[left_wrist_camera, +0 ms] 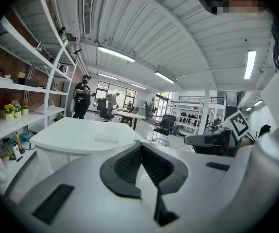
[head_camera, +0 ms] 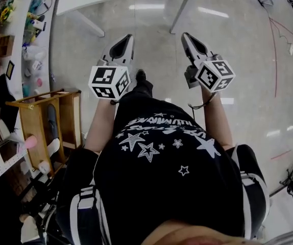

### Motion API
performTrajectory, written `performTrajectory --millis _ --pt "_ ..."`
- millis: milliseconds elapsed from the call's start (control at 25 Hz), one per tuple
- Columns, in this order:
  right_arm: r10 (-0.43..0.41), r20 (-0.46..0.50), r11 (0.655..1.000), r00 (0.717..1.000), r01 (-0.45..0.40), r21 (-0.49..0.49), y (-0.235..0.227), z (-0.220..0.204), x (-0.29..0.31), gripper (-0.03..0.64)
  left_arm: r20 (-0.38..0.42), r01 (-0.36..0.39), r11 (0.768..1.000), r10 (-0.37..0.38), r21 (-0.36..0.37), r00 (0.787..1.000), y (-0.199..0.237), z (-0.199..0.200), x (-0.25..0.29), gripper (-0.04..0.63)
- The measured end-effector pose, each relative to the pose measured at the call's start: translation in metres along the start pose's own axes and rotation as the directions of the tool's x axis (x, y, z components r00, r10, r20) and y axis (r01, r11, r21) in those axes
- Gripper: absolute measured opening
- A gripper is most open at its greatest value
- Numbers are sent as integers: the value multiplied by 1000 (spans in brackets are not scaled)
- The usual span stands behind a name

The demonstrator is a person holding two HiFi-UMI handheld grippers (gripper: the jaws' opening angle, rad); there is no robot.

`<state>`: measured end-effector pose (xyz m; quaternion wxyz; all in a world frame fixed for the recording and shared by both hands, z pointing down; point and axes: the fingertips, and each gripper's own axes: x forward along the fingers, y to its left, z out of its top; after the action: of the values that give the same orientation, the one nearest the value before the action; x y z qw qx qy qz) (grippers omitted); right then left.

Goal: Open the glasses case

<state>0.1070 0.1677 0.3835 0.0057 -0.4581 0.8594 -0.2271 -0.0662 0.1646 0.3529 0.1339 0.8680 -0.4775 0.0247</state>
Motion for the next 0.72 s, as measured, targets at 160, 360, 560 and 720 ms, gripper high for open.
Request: performTrajectory --millis 160,360,560,720 --pt "-27 6 1000 1000 27 7 -8 15 48 9 -3 24 1000 -24 -3 1000 40 13 30 11" --pt "-34 2 999 999 34 -6 -12 32 107 9 -10 48 999 -48 -12 999 80 25 62 11" --pt "-47 -20 999 999 46 -22 -14 39 151 9 -22 84 996 -85 -22 996 105 30 81 11" --pt "-57 -54 997 997 54 -58 -17 36 173 9 -41 95 995 -96 -24 995 124 25 96 11"
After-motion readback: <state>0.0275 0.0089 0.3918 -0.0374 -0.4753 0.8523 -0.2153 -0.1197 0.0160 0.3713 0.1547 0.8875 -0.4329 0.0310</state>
